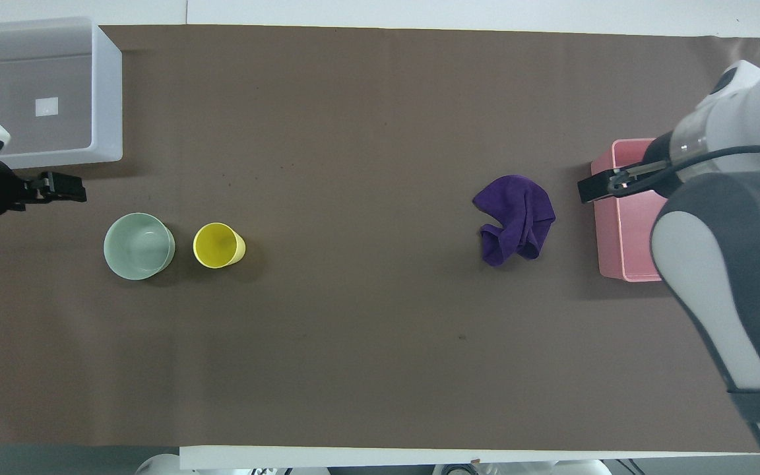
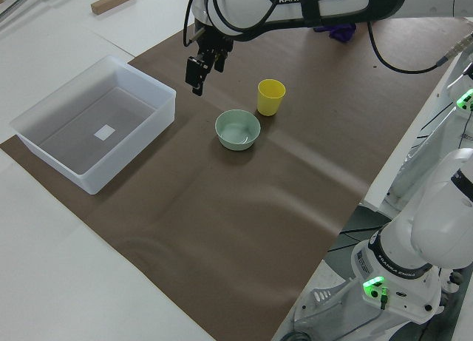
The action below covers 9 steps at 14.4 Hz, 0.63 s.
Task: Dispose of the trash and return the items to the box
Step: 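Reach the left gripper to the green bowl while the right gripper grasps the cloth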
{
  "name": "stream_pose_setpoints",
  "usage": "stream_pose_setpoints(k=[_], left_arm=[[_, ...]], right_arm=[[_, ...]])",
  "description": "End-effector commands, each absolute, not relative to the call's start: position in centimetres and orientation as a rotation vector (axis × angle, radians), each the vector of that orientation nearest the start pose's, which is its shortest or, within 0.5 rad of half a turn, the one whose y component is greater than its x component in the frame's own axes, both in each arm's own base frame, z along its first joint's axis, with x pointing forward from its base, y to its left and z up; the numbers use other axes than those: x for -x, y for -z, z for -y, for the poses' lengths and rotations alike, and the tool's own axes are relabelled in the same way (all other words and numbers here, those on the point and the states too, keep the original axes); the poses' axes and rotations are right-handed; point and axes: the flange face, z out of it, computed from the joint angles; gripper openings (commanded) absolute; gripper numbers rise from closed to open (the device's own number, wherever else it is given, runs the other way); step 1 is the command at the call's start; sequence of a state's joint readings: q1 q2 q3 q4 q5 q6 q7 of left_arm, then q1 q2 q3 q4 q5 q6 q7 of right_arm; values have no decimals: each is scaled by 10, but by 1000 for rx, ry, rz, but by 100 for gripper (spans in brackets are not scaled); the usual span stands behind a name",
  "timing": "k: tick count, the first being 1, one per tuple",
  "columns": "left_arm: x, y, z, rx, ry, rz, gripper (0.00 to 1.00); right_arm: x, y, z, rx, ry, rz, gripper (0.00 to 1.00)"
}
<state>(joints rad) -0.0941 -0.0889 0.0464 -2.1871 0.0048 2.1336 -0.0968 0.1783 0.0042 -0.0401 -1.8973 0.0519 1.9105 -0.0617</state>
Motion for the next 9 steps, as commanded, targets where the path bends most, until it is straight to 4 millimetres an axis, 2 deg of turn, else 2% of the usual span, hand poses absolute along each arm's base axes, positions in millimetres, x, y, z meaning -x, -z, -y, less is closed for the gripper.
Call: stream_pose_setpoints(k=[1,2,4,5,7,8,9], left_arm=[[-491,-381,31,3154,61,98,100],[-487,-367,34,3153,49,98,100],[-472,-341,42,3149,-11,93,100],[-474,-335,42,3150,3,98,95],[-477,-324,42,3147,24,166,34],[-478,-320,41,3147,18,159,13],[-478,-316,41,3146,10,159,6]], right_arm=[[-559,-431,-93,3077,24,269,97],[-561,-410,-98,3080,26,254,96],[-562,-380,-109,3084,48,236,96],[-561,-369,-113,3086,47,213,95],[-560,-344,-116,3092,28,191,93],[-556,-333,-124,3093,28,196,92],[-551,-324,-125,3094,32,187,92]])
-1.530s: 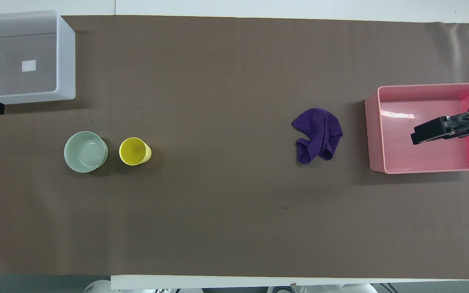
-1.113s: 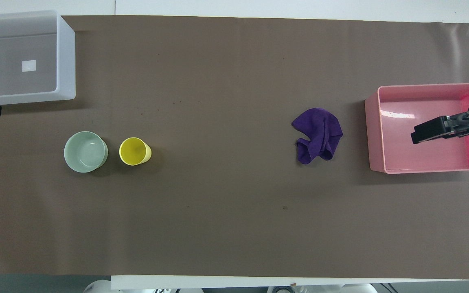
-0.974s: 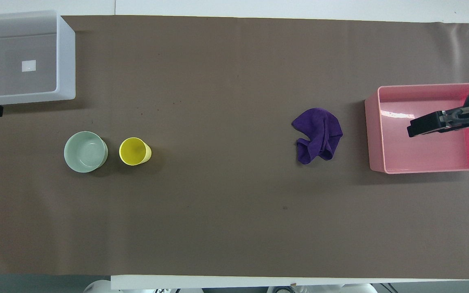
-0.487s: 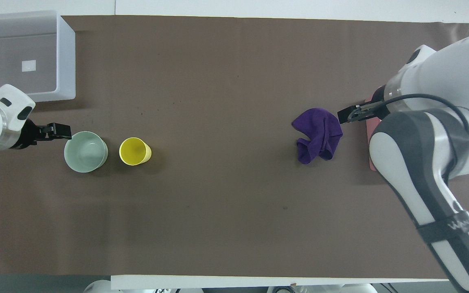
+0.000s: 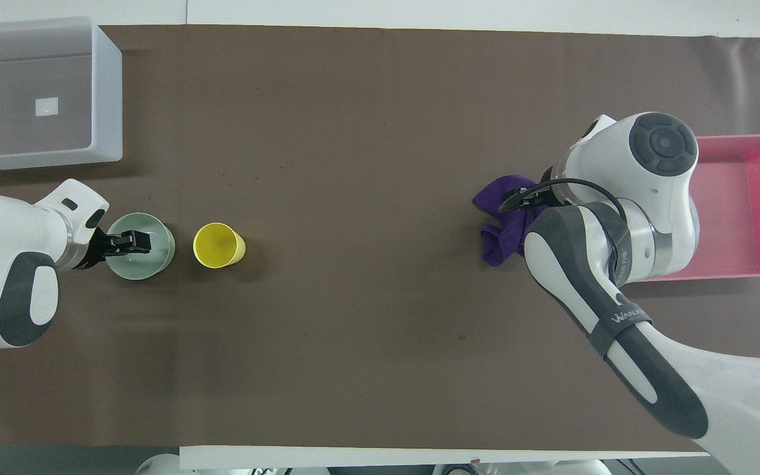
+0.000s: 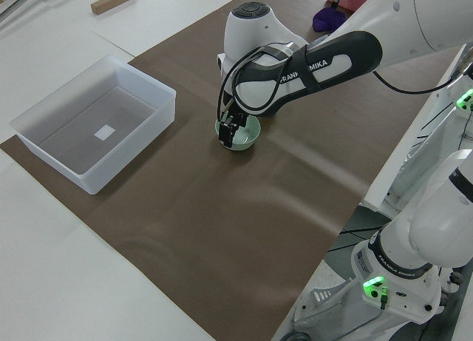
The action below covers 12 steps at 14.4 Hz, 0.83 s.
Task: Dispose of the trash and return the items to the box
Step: 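Reach the left gripper to the green bowl while the right gripper grasps the cloth, then carry the green bowl into the white bin with the left gripper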
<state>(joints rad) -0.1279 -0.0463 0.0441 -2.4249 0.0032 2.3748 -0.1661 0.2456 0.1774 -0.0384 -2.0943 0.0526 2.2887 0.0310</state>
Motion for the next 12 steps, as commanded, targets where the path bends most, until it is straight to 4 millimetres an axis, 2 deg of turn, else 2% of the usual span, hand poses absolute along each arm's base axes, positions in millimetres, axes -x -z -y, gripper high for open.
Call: stream_pose_setpoints(k=[1,2,3,4,5,6,7,8,10,11,12], left_arm=[[-478,-316,42,3145,8,161,3],[-479,-318,42,3144,8,164,3],[-481,-320,43,3143,-1,161,2],[-482,-326,43,3141,-28,161,1],[-486,-342,44,3139,-63,158,1],[-495,-366,44,3134,-111,159,1],[-511,-401,42,3129,-145,168,0],[-525,-430,38,3129,-155,180,0],[-558,-475,23,3126,-132,234,0],[-574,-490,4,3125,-97,287,0],[-588,-496,-14,3129,-49,344,0]], right_arm=[[-545,-316,-125,3096,32,172,92],[-543,-311,-124,3096,41,163,91],[-543,-311,-125,3096,44,165,86],[-543,-311,-125,3095,46,177,76],[-543,-311,-125,3095,46,177,60],[-543,-311,-125,3096,46,168,43],[-542,-311,-127,3096,44,170,30],[-540,-311,-131,3096,34,180,22],[-540,-311,-132,3096,24,185,12],[-540,-312,-132,3097,17,185,7],[-541,-315,-132,3097,12,186,6]])
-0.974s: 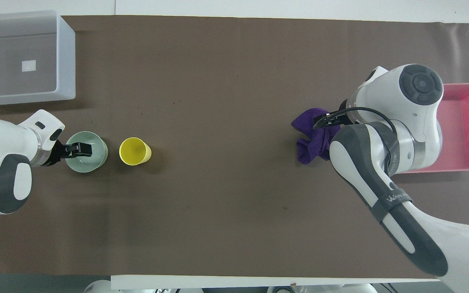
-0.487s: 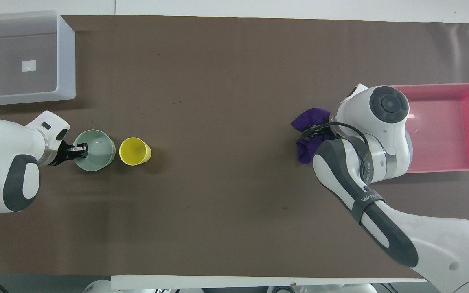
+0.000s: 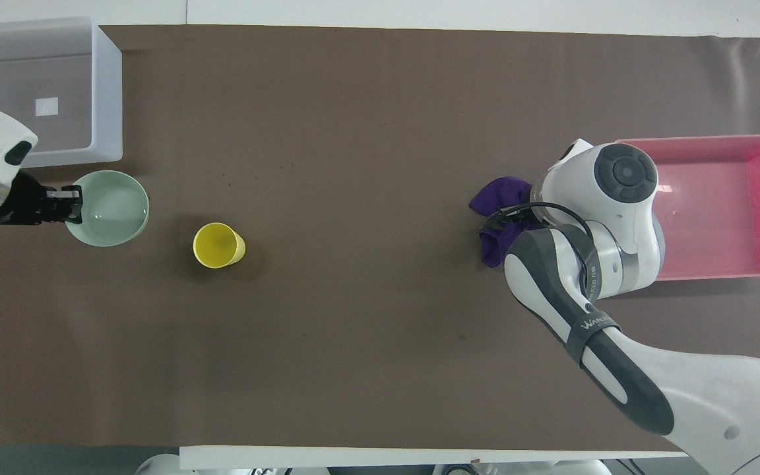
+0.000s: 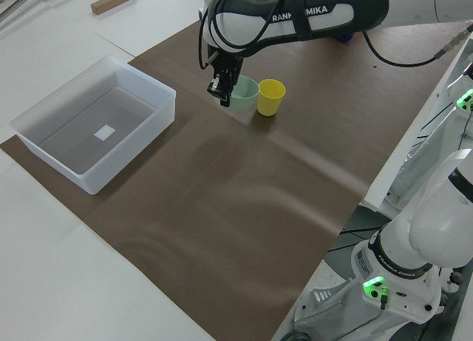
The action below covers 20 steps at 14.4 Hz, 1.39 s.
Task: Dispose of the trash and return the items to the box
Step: 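Carry the green bowl into the white bin with the left gripper, then lift the purple cloth into the pink tray with the right gripper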
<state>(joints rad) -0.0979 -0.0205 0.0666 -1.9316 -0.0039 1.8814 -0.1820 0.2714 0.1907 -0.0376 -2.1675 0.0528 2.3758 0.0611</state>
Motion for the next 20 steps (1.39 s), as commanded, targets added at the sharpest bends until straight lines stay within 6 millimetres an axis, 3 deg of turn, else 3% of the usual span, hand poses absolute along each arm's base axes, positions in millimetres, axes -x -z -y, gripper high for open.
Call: stream_pose_setpoints(k=[1,3,7,10,12,13,14,15,16,18,19,20], left_arm=[[-602,-504,-36,3159,47,432,0],[-625,-491,-87,3182,249,627,0],[-704,-434,-118,3146,331,679,0],[-722,-386,-135,3111,460,724,0],[-718,-350,-134,3095,465,711,0],[-716,-342,-137,3091,463,709,0],[-715,-343,-140,3093,453,699,17],[-715,-344,-143,3095,447,690,85],[-717,-349,-139,3100,449,692,100],[-720,-378,-132,3109,432,661,100],[-713,-415,-131,3093,442,620,100],[-699,-449,-117,3070,387,531,100]], right_arm=[[-542,-323,-133,3096,10,187,3],[-554,-362,-133,3093,-12,188,2],[-573,-437,-115,3088,18,141,2],[-580,-480,-73,3099,40,60,2],[-579,-493,-31,3101,48,34,2],[-577,-497,-14,3101,34,77,2],[-575,-496,6,3103,16,110,2],[-571,-493,32,3109,5,133,2],[-565,-489,50,3111,-3,152,3],[-552,-475,78,3113,-4,152,3],[-549,-466,90,3125,-3,150,3],[-547,-455,106,3142,7,181,3]])
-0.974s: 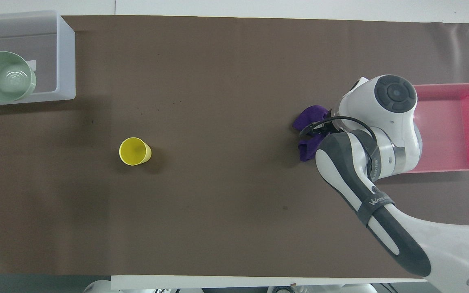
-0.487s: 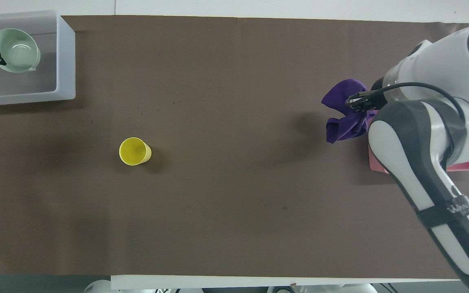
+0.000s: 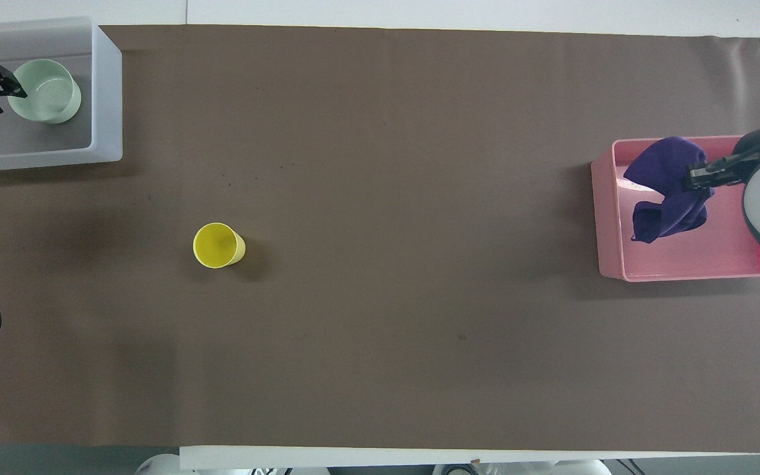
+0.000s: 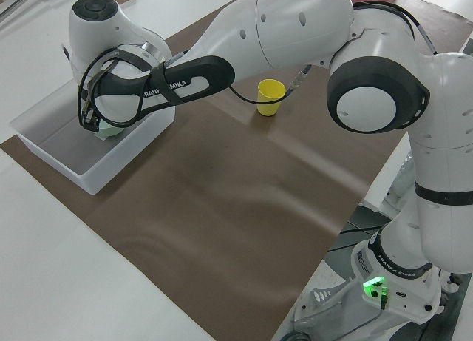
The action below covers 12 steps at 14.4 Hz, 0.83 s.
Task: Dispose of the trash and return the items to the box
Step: 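Lift the purple cloth into the pink tray with the right gripper, then grasp the yellow cup with the left gripper while the right gripper presses the cloth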
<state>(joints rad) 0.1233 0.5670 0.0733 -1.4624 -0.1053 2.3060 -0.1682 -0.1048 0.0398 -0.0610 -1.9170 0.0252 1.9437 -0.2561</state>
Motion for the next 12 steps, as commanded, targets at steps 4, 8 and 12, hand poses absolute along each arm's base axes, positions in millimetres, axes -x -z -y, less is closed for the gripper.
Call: stream_pose_setpoints(k=[4,8,12], left_arm=[[-594,-506,-51,3097,-35,273,100],[-500,-473,79,3110,-72,158,100],[-464,-403,141,3131,15,57,100]], right_arm=[[-529,-389,120,3148,24,196,7],[-525,-357,121,3150,29,194,11],[-527,-359,118,3145,6,208,58]])
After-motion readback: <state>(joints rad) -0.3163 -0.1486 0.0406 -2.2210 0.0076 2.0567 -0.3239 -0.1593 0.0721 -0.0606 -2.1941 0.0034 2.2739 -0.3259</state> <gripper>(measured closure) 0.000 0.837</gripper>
